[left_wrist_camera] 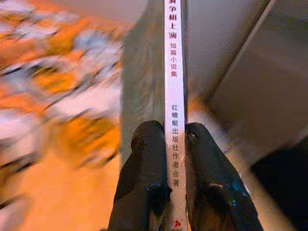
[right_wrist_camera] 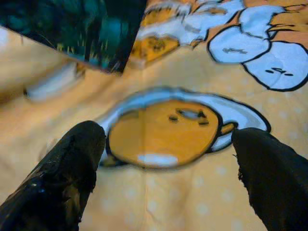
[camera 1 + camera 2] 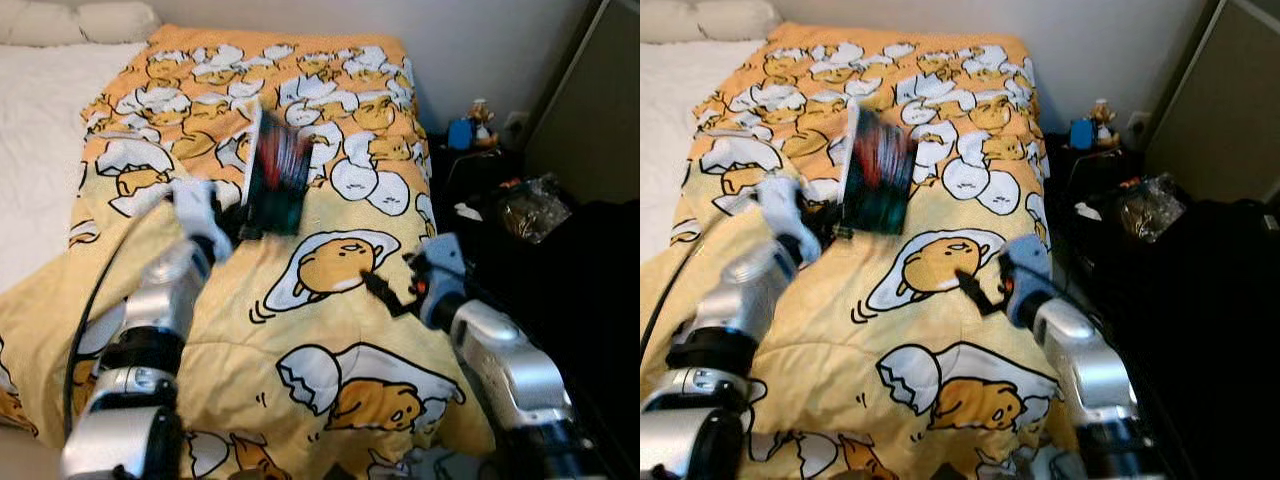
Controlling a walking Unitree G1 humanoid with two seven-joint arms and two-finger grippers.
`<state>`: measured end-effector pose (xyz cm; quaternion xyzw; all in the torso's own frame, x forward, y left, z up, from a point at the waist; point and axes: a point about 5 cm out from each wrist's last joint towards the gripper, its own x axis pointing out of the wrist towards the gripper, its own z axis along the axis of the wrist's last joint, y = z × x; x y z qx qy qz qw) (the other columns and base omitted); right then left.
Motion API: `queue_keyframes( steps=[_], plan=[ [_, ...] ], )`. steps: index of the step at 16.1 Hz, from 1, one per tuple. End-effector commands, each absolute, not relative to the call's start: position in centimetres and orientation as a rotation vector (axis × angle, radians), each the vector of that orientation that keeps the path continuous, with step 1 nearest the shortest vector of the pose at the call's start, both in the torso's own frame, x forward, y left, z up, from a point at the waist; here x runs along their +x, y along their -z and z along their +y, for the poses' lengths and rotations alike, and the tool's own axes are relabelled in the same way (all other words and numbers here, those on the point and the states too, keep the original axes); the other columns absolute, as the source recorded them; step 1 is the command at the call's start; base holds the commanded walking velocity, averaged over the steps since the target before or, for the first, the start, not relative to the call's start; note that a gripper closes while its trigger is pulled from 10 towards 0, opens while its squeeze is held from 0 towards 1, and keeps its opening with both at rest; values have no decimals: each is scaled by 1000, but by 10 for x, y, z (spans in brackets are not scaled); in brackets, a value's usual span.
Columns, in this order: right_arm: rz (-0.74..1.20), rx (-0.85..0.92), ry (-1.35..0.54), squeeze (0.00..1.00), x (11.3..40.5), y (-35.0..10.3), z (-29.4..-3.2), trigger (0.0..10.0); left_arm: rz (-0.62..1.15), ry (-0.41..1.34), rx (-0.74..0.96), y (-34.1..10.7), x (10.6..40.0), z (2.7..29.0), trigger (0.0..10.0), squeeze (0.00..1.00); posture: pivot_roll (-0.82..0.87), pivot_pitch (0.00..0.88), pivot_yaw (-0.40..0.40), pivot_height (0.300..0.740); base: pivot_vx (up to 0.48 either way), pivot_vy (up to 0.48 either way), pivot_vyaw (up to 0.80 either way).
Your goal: Clean up the room
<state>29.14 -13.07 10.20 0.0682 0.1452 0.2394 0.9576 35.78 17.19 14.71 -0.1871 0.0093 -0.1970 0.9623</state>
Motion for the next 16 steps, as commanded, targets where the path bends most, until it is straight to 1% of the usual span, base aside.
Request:
queue_keyframes(
  steps=[1,2,3,5,7,9,10,12,13,16],
  plan=[
    [211,233,-500,1000,298,-120,-130,10000,-109,467,-432,-177,358,172,0,0,-94,0,44,740,0,0,0],
    [151,306,-542,1000,300,-133,-124,10000,-134,507,-430,-184,356,168,0,0,-95,0,46,740,0,0,0],
    [129,330,-558,1000,300,-138,-123,10000,-141,522,-428,-186,355,166,0,0,-96,0,47,740,0,0,0],
    [21,462,-653,1000,303,-163,-114,10000,-198,652,-522,-203,345,157,0,0,-97,0,54,740,0,0,0],
    [-46,551,-724,1000,302,-181,-113,10000,-190,736,-554,-206,335,158,0,0,-97,0,54,740,0,0,0],
    [-56,563,-758,1000,299,-185,-113,10000,-178,748,-542,-204,332,158,0,0,-98,0,52,740,0,0,0],
    [-48,551,-758,1000,299,-184,-114,10000,-183,798,-550,-207,327,157,0,0,-98,0,50,740,0,0,0],
    [-36,541,-730,1000,302,-183,-117,10000,-192,846,-562,-211,321,155,0,0,-98,0,50,740,0,0,0],
    [-34,540,-681,1000,308,-183,-121,10000,-194,878,-577,-214,317,155,0,0,-97,0,47,740,0,0,0],
    [-34,547,-672,1000,311,-185,-124,10000,-196,942,-603,-217,310,154,0,0,-97,0,49,740,0,0,0]
  ],
)
